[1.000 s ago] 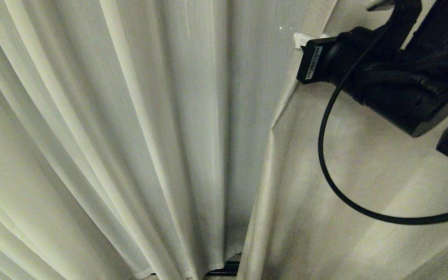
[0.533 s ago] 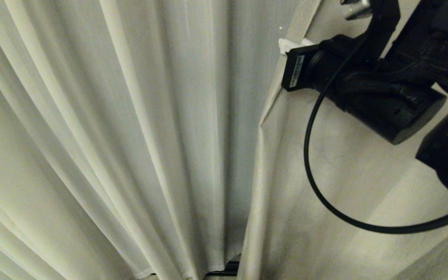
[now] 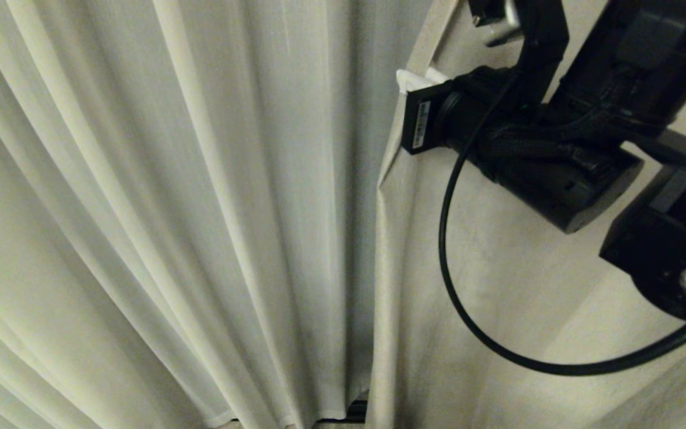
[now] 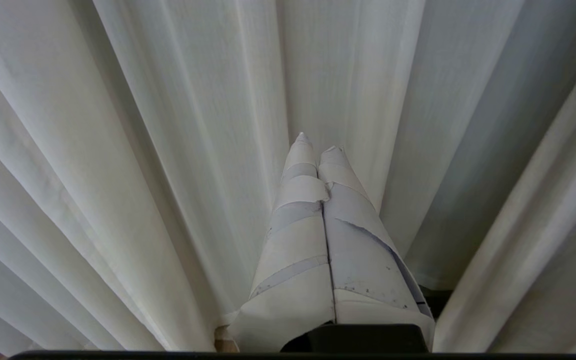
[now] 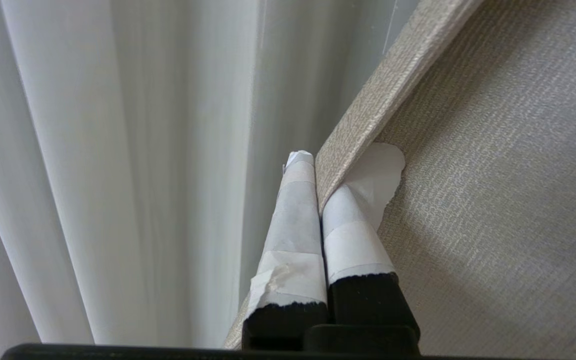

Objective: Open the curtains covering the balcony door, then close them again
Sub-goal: Close the outer curtains on both sides

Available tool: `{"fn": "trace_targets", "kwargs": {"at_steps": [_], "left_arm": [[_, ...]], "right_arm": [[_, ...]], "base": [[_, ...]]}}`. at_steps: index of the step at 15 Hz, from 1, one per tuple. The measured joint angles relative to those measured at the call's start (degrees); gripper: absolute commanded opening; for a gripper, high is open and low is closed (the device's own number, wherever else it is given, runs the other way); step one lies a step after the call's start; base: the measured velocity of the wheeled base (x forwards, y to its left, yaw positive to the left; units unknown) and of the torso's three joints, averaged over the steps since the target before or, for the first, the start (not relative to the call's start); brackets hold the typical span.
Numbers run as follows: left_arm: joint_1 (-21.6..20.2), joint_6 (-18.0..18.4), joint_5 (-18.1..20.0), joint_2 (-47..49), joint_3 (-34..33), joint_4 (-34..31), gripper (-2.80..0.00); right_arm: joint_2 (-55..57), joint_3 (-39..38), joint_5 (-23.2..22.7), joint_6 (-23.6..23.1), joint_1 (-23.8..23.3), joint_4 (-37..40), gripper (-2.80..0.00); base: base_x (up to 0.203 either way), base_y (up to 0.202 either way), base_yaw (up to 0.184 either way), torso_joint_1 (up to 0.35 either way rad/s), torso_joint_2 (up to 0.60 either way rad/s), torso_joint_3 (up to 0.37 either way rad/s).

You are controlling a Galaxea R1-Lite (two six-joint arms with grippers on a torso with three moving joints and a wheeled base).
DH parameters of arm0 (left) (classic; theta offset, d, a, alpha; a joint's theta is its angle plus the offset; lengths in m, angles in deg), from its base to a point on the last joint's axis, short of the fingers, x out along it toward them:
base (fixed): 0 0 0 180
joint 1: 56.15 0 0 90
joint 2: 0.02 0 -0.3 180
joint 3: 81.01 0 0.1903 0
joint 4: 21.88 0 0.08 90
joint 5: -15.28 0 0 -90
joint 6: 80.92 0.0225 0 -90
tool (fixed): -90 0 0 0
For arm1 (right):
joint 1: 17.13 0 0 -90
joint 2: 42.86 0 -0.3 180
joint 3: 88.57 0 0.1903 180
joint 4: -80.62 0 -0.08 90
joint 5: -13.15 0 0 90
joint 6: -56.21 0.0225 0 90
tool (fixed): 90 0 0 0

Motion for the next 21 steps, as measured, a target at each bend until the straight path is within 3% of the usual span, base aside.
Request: {"fn": "trace_targets", "kwargs": {"at_steps": [4, 21], "left_arm": [[0.0, 0.0, 0.0, 0.0, 0.0, 0.0, -2.8], [0.0, 0.0, 0.0, 0.0, 0.0, 0.0, -2.8]], "right_arm": [[1.9, 2.2, 4.3, -0.9, 2.1, -0.1, -2.8], [7.3, 4.9, 4.8, -7.7, 7.4, -3.8, -2.8]], "base": [[0.0, 0.0, 0.0, 0.0, 0.0, 0.0], [0.0, 0.0, 0.0, 0.0, 0.0, 0.0]]}}
